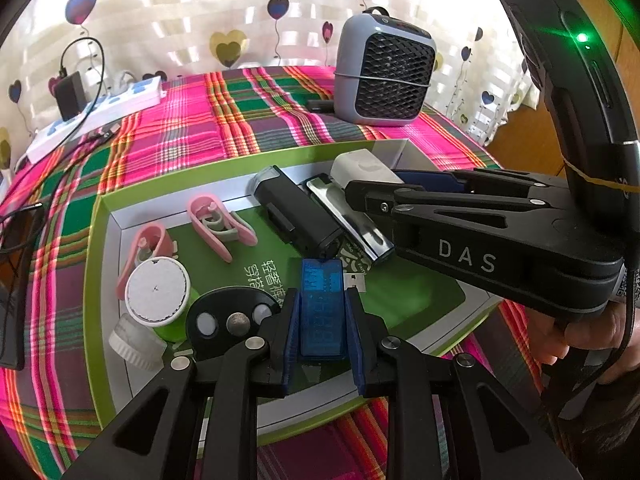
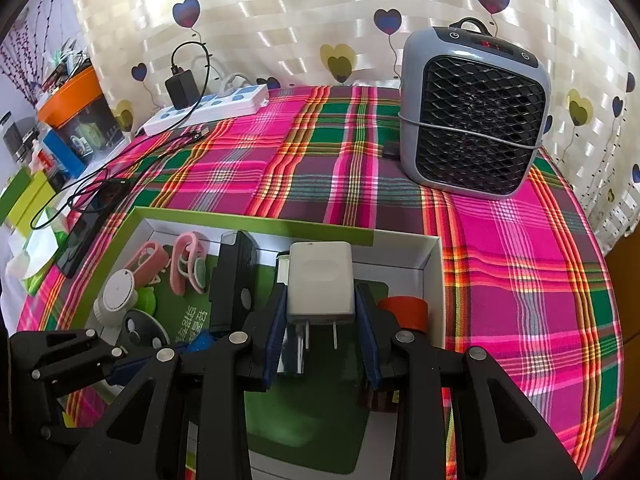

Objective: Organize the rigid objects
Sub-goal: 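Lower USB stick into box with left tool while right tool lowers charger inside, then open left tool to release USB stick while right tool releases charger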

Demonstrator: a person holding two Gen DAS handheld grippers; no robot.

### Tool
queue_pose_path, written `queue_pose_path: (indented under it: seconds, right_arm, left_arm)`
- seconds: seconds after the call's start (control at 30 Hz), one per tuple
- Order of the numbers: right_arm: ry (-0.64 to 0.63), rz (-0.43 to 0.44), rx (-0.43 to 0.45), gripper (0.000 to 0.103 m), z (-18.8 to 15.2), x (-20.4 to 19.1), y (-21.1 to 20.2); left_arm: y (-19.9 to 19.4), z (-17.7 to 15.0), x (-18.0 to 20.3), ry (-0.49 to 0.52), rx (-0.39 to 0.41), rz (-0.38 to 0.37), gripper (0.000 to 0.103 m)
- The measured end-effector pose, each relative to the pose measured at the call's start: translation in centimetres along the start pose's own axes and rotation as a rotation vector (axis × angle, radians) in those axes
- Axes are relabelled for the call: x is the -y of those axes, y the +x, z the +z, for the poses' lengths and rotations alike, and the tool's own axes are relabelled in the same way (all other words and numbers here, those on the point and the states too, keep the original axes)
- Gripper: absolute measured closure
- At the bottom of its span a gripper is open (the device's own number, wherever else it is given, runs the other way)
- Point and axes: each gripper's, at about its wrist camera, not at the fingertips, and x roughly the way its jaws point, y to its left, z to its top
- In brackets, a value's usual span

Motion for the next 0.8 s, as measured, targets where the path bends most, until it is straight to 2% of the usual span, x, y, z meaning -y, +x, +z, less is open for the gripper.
queue_pose_path:
  seconds: [0.8]
  right_arm:
    - [0.005,-0.007,0.005,0.068,0.0,-0.1,0.04]
  left_arm:
    - [0.04,-0.01,-0.01,0.001,-0.003,0.011,0.08]
